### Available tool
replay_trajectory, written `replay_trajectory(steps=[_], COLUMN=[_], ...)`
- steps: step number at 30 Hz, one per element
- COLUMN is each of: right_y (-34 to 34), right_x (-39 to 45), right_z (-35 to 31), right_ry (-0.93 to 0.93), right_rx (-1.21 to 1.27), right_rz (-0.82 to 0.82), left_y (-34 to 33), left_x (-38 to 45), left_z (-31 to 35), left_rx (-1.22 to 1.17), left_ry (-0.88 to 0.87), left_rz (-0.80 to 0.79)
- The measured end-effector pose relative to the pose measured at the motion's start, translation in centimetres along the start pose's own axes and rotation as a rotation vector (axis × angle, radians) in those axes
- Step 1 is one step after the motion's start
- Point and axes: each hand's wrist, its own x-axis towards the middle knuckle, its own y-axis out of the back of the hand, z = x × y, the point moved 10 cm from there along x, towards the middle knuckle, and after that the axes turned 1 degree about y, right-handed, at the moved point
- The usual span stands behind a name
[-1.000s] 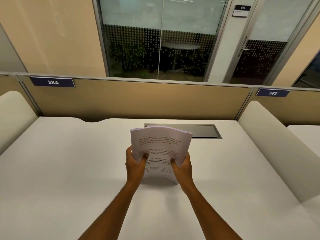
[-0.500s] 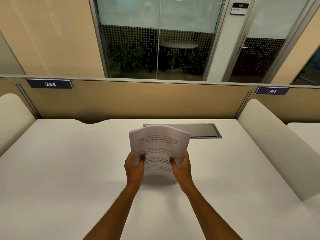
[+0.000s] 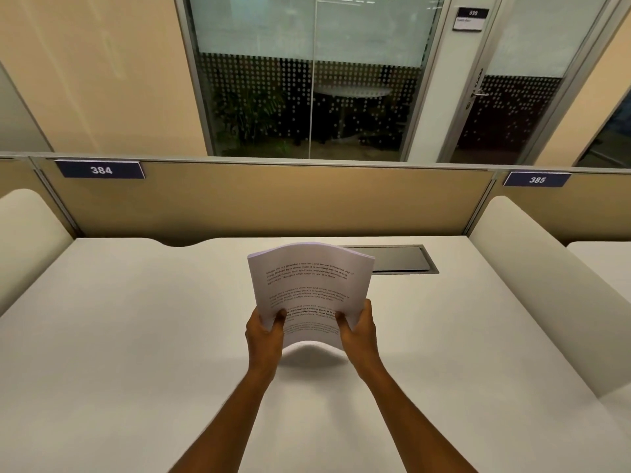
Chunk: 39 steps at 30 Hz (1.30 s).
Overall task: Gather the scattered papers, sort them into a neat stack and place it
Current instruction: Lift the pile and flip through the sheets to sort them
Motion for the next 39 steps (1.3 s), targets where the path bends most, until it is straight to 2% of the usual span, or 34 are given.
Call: replay_trajectory(steps=[6,10,15,23,29,33,39], right_y=[-0.6,-0.3,0.5,5.4,8.2,7.3,5.7], right_x=[-1.2,-0.8,0.4,5.0,6.6,6.7,6.8], right_z=[2.0,1.9,0.4,-5.9,-8.2,-8.9,-9.5], right_ry=[-0.042,-0.049,-0.031,0.088,0.178,0.241,0.250], right_rx=[0.004,-0.009,0.076,0.301,0.179,-0.035,-0.133], right_rz=[-0.030,-0.022,-0.025,0.044,0.011,-0.111,-0.150], left_y=[-0.1,-0.3,-0.7,-1.2,-2.0,-3.3,-6.0], left_x=[-0.5,-0.2,1.2,6.5,7.7,7.6,6.5], left_z=[-2.0,-1.1,1.9,9.6,15.8,17.9,18.6], left_rx=[0.037,0.088,0.165,0.523,0.724,0.918,1.145], left_ry=[0.050,0.017,-0.073,-0.260,-0.434,-0.513,-0.661], left_rz=[-0.073,-0.090,-0.174,-0.366,-0.471,-0.560,-0.551])
